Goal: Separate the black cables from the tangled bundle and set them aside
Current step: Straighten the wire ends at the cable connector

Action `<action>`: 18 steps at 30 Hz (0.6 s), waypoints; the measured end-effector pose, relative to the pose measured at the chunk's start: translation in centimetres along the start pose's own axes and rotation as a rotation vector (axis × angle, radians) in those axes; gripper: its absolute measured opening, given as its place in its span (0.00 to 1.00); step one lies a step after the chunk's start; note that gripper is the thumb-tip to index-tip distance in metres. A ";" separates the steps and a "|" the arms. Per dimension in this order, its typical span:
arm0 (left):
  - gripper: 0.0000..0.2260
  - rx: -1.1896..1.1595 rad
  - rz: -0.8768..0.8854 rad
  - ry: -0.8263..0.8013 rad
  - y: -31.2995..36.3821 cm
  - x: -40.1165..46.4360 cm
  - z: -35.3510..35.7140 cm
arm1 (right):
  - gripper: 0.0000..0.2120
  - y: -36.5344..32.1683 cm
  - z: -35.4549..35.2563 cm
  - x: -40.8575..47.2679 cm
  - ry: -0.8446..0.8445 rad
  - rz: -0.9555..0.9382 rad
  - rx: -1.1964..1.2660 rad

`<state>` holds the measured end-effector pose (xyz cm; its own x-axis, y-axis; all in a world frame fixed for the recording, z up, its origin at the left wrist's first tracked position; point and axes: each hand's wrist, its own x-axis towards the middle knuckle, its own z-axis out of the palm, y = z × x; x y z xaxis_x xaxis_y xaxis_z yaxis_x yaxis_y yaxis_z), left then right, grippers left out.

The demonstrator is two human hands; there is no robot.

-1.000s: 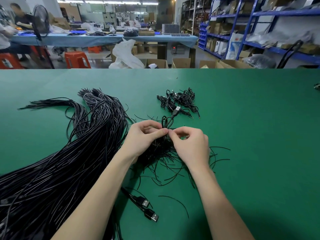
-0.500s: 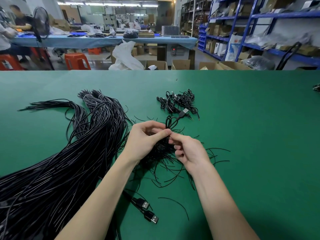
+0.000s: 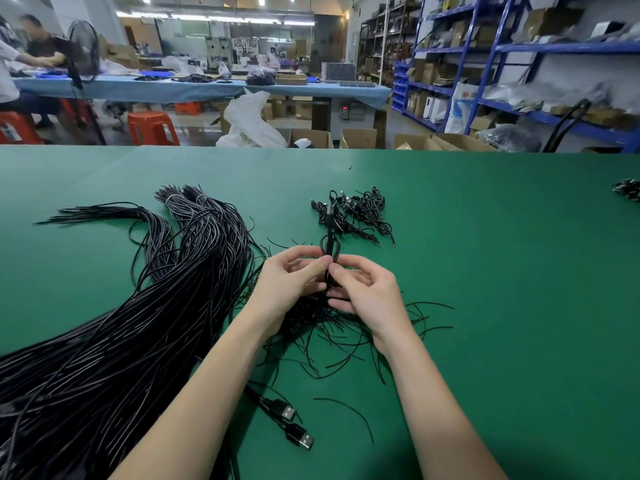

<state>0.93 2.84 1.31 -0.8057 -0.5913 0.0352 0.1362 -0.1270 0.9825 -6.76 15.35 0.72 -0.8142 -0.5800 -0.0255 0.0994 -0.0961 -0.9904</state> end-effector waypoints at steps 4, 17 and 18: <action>0.05 0.144 0.029 0.029 -0.3 0.2 0.0 | 0.07 0.4 -0.1 0.4 0.026 0.013 0.028; 0.05 0.267 0.044 0.015 0.2 0.3 -0.8 | 0.10 -2.9 -2.9 10.7 0.332 -0.131 -0.330; 0.05 0.272 0.039 0.006 0.2 0.3 -0.8 | 0.10 -3.0 -2.9 11.8 0.344 -0.148 -0.369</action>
<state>1.21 1.99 1.36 -0.7991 -0.5967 0.0739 0.0066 0.1142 0.9934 -18.34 11.13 3.04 -0.9511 -0.2768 0.1369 -0.1886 0.1699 -0.9672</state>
